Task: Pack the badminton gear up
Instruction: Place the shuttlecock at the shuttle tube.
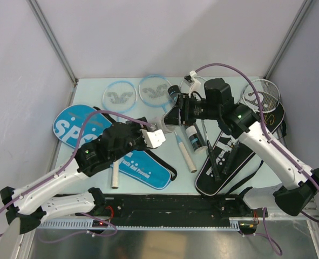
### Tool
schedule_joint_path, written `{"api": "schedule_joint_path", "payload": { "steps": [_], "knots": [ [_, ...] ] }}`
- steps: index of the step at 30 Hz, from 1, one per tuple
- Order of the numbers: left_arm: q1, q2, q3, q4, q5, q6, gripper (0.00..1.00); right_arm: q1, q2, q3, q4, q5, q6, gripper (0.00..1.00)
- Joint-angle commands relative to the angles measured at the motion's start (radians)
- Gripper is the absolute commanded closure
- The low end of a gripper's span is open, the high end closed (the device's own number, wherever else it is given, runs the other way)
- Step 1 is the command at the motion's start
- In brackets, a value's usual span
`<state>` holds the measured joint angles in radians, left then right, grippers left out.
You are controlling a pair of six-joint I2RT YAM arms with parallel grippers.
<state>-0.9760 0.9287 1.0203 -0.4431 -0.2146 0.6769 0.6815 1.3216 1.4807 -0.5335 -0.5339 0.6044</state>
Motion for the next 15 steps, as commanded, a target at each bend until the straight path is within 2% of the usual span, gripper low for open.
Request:
{"api": "schedule_joint_path", "payload": {
  "steps": [1, 5, 15],
  "knots": [
    [-0.006, -0.023, 0.012, 0.072, 0.007, 0.000, 0.46, 0.017, -0.022, -0.005, 0.047, 0.092, -0.025, 0.52],
    [-0.006, -0.024, 0.008, 0.084, 0.009, -0.009, 0.47, 0.022, -0.031, -0.025, 0.061, 0.130, -0.051, 0.55],
    [-0.006, -0.029, 0.016, 0.132, 0.060, -0.054, 0.48, 0.122, 0.061, -0.034, 0.100, 0.149, -0.080, 0.50]
  ]
}}
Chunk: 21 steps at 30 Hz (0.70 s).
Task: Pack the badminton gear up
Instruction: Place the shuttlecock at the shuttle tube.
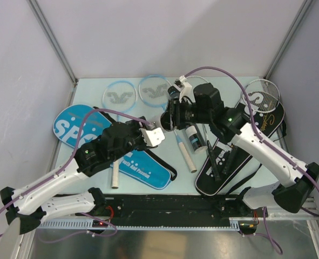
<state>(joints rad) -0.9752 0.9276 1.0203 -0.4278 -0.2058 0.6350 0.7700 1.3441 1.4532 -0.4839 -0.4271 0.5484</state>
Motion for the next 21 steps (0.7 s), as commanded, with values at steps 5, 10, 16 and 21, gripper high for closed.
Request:
{"api": "schedule_joint_path", "payload": {
  "steps": [5, 10, 16, 21],
  "knots": [
    [-0.007, -0.039, 0.002, 0.128, 0.050, -0.022, 0.49, 0.038, 0.033, -0.007, 0.060, 0.080, -0.007, 0.49],
    [-0.003, -0.042, -0.028, 0.137, 0.009, -0.039, 0.48, 0.031, -0.016, -0.007, 0.078, 0.101, 0.014, 0.41],
    [0.040, -0.082, -0.077, 0.139, 0.015, -0.113, 0.48, 0.015, -0.132, -0.022, 0.118, 0.131, 0.023, 0.30],
    [0.091, -0.145, -0.112, 0.139, 0.045, -0.159, 0.49, 0.009, -0.219, -0.050, 0.183, 0.191, 0.019, 0.29]
  ]
}}
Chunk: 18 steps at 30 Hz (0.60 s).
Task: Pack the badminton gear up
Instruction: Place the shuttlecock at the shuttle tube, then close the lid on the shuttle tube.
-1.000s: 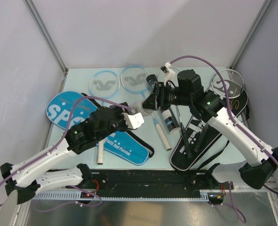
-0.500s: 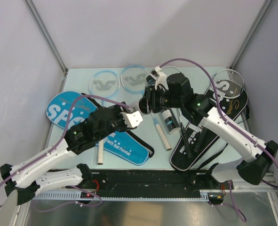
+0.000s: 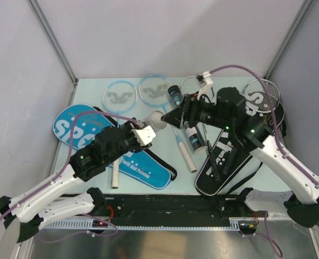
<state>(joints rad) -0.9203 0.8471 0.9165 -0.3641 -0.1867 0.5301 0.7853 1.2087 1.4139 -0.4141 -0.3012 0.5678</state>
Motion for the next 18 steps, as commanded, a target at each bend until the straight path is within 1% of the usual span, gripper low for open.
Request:
{"api": "schedule_joint_path", "payload": {
  "steps": [1, 5, 8, 12, 15, 18],
  "knots": [
    [0.044, -0.078, -0.016, 0.075, 0.026, -0.061, 0.49, -0.008, -0.096, -0.017, 0.126, 0.080, 0.001, 0.29],
    [0.058, -0.134, -0.035, 0.075, -0.031, -0.088, 0.49, -0.011, -0.108, -0.057, 0.161, 0.176, 0.012, 0.33],
    [0.059, -0.197, -0.058, 0.075, -0.076, -0.100, 0.49, -0.019, -0.078, -0.096, 0.183, 0.247, 0.014, 0.38],
    [0.060, -0.293, -0.113, 0.107, -0.156, -0.095, 0.47, -0.037, 0.046, -0.105, 0.188, 0.276, 0.023, 0.45],
    [0.060, -0.362, -0.159, 0.149, -0.197, -0.082, 0.46, -0.039, 0.176, -0.104, 0.224, 0.291, 0.034, 0.49],
    [0.059, -0.397, -0.176, 0.161, -0.228, -0.086, 0.46, -0.040, 0.323, -0.095, 0.261, 0.300, 0.058, 0.53]
  ]
}}
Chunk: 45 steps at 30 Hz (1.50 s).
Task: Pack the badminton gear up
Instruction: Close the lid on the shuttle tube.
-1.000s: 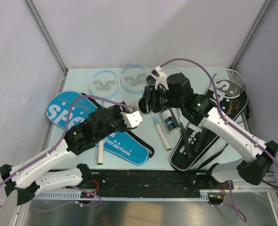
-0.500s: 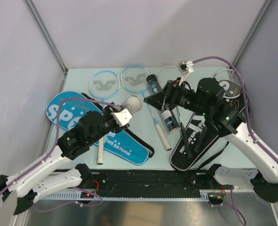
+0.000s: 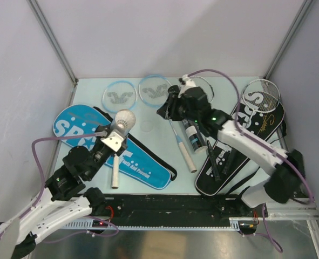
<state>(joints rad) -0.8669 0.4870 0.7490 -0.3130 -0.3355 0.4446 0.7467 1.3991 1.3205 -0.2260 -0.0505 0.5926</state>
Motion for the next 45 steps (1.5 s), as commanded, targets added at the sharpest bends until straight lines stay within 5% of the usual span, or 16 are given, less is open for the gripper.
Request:
{"api": "schedule_joint_path", "payload": {
  "steps": [1, 13, 33, 45],
  "knots": [
    [0.005, -0.047, -0.012, 0.112, -0.087, -0.008, 0.46, -0.001, 0.176, 0.004, 0.086, 0.064, 0.040, 0.54],
    [0.005, -0.153, -0.006, 0.114, -0.081, -0.130, 0.44, 0.043, 0.687, 0.348, -0.080, 0.197, 0.048, 0.57],
    [0.004, -0.197, -0.015, 0.115, -0.027, -0.153, 0.43, 0.055, 0.953, 0.547, -0.221, 0.377, 0.053, 0.60],
    [0.005, -0.186, 0.002, 0.115, -0.015, -0.162, 0.43, 0.071, 0.969, 0.585, -0.301, 0.470, -0.024, 0.89]
  ]
}}
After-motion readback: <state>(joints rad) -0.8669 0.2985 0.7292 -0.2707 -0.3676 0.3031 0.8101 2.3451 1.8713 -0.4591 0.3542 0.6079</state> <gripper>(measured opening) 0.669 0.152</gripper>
